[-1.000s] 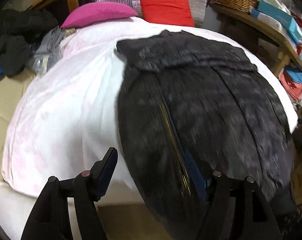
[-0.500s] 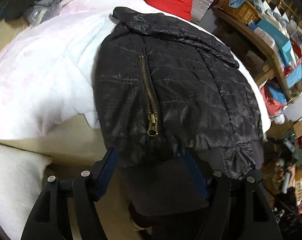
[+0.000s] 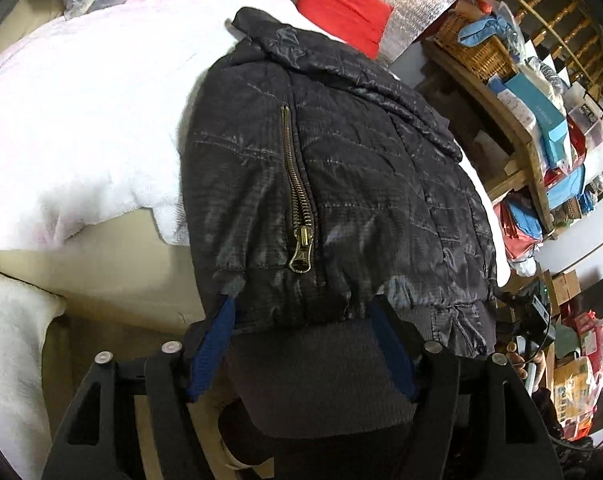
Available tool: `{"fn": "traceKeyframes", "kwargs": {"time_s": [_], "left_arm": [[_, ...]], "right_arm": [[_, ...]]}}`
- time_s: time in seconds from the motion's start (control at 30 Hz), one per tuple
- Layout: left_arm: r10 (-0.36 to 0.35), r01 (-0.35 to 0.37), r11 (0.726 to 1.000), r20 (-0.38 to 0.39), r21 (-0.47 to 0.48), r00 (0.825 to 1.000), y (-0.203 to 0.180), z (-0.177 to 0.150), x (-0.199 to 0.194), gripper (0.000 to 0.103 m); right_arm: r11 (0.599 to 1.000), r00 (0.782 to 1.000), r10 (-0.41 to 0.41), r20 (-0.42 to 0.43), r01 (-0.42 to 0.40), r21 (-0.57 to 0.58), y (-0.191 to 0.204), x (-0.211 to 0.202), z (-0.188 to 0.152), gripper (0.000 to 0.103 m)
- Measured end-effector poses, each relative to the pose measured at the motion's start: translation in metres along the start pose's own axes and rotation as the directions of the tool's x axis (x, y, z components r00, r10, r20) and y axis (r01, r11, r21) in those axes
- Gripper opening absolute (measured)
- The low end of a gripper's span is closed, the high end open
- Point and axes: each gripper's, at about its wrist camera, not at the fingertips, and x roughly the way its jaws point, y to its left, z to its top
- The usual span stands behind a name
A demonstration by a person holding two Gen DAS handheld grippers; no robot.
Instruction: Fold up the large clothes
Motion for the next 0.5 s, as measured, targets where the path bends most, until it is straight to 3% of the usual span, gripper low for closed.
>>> {"fn": "traceKeyframes", "kwargs": {"time_s": [0.07,0.23,0.37,0.43,0.5], "left_arm": [[0.005,-0.005,1.000,0.000,0.016,1.000,0.001,-0.003,-0.002,0.048],[-0.002,0.002,1.000,-0.006,-0.011,1.000,0.010,-0.004,-0.002,0.052],[-0.015,0.012,0.995,-0.034,-0.101,0.999,0.025,-0.004,0.003,0.080],[-0.036,0.029,0.991,-0.053,-0.132,0.998,0.029,-0.003,0.010,0.080],[-0.064,0.052,0.988,-0.078,-0.148,0.995,0.031,-0.002,0.020,0.080]], "right_arm": [[0.998,0.999,-0.038,-0.012,0.037,-0.049,0.011,0.003,-0.004,0.070],[0.977,0.992,-0.123,0.011,0.123,-0.172,0.043,-0.004,-0.013,0.051],[0.967,0.992,-0.123,0.016,0.123,-0.222,0.061,-0.013,-0.015,0.050],[0.969,0.993,-0.121,0.007,0.120,-0.214,0.064,-0.015,-0.015,0.053],[0.977,0.992,-0.123,-0.019,0.117,-0.177,0.062,-0.009,-0.012,0.069]]}}
